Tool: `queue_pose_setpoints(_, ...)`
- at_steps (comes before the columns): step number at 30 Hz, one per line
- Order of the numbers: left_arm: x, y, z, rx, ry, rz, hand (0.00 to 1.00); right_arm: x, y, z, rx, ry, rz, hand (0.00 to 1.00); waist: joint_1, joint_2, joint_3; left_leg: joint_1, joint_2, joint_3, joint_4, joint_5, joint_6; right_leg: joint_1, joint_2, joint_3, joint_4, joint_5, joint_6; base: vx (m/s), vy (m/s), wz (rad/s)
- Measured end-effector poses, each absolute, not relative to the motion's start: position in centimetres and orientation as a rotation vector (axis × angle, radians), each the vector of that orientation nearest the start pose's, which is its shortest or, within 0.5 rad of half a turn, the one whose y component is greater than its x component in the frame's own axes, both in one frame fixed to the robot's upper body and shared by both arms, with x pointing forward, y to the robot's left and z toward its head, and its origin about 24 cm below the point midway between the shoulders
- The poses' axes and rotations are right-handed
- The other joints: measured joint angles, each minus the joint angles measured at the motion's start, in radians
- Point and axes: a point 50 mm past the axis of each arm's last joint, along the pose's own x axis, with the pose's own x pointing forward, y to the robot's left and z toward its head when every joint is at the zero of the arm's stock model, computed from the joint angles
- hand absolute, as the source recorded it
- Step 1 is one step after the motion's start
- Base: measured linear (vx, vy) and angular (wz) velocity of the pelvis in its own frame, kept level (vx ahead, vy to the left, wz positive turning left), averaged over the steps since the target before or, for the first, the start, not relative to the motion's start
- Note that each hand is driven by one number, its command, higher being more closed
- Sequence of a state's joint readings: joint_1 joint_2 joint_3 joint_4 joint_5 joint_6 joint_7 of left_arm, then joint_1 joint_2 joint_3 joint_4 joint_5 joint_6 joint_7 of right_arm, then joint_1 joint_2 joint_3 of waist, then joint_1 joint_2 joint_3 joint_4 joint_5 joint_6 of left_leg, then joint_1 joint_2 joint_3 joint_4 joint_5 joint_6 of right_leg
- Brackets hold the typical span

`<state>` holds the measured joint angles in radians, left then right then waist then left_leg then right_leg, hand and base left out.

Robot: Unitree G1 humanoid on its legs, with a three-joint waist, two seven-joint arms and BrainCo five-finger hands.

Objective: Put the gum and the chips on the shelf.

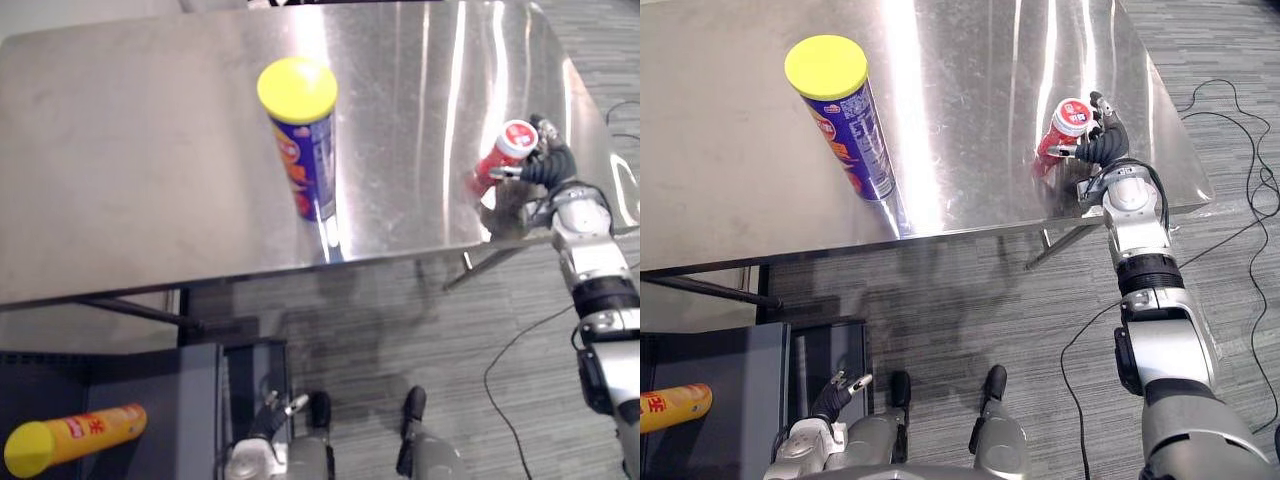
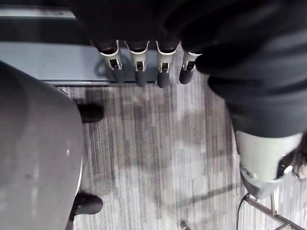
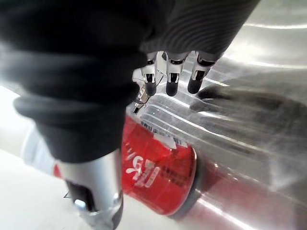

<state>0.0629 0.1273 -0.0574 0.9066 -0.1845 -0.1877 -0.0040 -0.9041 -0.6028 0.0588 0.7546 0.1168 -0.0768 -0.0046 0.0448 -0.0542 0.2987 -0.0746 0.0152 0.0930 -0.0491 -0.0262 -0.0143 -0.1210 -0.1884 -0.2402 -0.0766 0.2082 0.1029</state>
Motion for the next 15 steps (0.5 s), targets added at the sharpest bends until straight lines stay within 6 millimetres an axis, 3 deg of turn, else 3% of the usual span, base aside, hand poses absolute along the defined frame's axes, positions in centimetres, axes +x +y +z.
queue_pose_setpoints(10, 15.1, 19.2, -13.1, -0.031, 0.761, 0.119, 0.0, 39.1, -25.0, 23.1, -0.442, -0.295, -0.146, 0.0, 0.017, -0.006, 0.013, -0.025, 0.0, -0.017, -0.001, 0.008, -0.001, -0.018, -0.001, -0.006, 0.001, 0.0, 0.0, 0.02, -0.001, 0.05)
queue_pose_setpoints(11, 15.2, 19.2, -13.0, -0.032, 0.757, 0.121, 0.0, 39.1, -25.0, 23.1, -0.442, -0.295, -0.147, 1.0, 0.02, -0.009, 0.016, -0.026, 0.0, -0.018, -0.001, 0.008, -0.001, -0.018, -0.001, -0.006, 0.001, 0.0, 0.0, 0.0, 0.0, 0.0)
queue_pose_setpoints(15, 15.5, 19.5, -12.9, -0.035, 0.747, 0.141, 0.0, 39.3, -24.8, 24.1, -0.438, -0.324, -0.151, 1.0, 0.023, -0.018, 0.032, -0.028, -0.001, -0.013, -0.003, 0.008, -0.001, -0.024, -0.001, -0.004, 0.001, 0.0, 0.0, 0.01, 0.005, -0.03)
